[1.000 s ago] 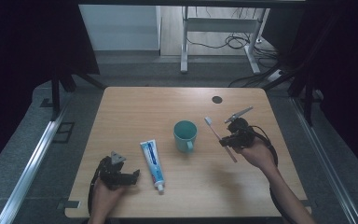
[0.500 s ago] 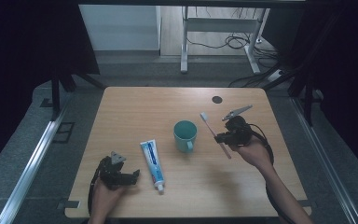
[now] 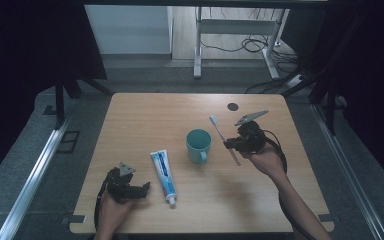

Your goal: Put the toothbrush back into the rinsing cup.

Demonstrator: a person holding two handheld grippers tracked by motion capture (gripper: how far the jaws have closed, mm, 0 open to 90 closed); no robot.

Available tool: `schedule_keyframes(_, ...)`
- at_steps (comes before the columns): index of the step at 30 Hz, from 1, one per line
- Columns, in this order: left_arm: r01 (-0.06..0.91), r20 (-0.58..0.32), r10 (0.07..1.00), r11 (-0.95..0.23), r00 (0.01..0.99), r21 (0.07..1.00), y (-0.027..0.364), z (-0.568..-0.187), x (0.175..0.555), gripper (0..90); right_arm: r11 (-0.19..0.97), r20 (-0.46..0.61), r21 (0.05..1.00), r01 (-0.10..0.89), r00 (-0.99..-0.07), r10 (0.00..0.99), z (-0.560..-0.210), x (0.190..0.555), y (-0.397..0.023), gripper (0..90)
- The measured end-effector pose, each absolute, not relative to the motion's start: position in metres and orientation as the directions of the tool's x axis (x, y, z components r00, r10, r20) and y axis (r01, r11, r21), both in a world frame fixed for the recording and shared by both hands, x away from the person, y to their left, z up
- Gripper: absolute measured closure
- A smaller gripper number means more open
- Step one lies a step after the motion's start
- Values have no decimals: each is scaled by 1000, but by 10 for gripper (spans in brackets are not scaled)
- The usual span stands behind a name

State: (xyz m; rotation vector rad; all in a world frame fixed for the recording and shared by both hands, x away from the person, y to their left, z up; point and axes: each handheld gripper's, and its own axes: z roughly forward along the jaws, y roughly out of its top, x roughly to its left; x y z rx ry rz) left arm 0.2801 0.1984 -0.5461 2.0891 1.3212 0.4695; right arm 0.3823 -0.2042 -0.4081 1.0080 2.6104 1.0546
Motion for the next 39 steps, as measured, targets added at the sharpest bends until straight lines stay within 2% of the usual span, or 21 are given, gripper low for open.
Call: schedule_keyframes(39, 681, -28, 899, -311, 437, 663, 198, -546, 280, 5, 411, 108, 799, 439, -777, 620, -398, 400, -163, 835)
